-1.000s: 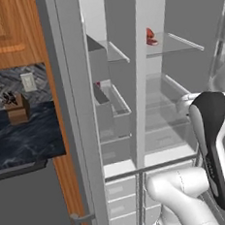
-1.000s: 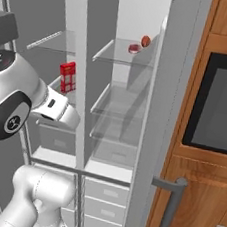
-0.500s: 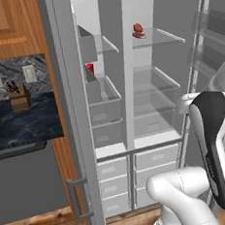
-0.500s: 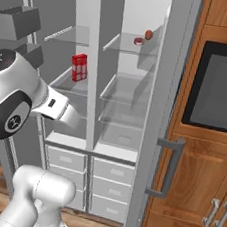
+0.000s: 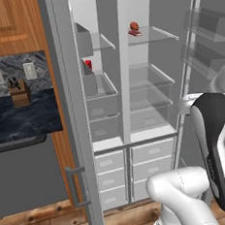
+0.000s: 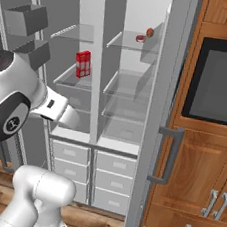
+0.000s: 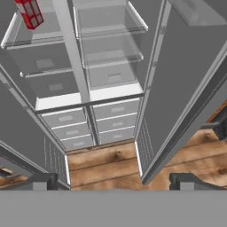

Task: Pick up the frozen steak from the freezer, place it on any shelf in the fridge, and close the fridge and freezer doors when done.

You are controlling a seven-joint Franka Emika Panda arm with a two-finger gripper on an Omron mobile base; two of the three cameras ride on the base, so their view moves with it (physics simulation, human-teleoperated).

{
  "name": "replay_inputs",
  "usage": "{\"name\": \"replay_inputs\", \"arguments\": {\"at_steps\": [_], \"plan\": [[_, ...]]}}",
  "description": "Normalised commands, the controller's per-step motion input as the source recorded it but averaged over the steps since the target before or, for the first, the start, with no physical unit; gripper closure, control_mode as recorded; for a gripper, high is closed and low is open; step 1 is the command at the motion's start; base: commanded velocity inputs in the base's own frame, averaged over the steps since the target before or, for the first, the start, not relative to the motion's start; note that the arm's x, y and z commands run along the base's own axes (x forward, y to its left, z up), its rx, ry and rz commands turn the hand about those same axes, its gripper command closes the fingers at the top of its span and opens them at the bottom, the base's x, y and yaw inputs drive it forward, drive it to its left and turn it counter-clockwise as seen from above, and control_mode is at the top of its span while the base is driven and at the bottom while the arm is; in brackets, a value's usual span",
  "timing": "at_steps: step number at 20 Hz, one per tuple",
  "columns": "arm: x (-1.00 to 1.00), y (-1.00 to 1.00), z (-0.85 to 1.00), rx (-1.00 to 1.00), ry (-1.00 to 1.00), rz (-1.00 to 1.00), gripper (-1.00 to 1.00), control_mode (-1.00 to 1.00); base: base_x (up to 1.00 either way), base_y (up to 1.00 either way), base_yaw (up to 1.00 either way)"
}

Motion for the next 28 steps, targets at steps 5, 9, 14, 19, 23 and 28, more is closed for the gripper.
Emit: {"name": "replay_inputs", "arguments": {"at_steps": [5,9,14,19,23,28], "plan": [[-0.07,0.05,0.08,0.0,-0.05,0.0,-1.0,-1.0,0.0,0.0,0.0],[-0.35,0.7,0.03,0.0,-0.12,0.0,-1.0,-1.0,0.0,0.0,0.0],[-0.49,1.0,0.0,0.0,-0.23,0.0,-1.0,-1.0,0.0,0.0,0.0],[-0.43,1.0,0.0,-0.07,-0.2,-0.05,-1.0,-1.0,0.0,0.0,0.0],[-0.01,1.0,-0.08,-0.09,-0.06,-0.18,-1.0,-1.0,0.0,0.0,0.0],[0.01,1.0,-0.26,-0.05,0.0,-0.23,-1.0,-1.0,0.0,0.0,0.0]]}}
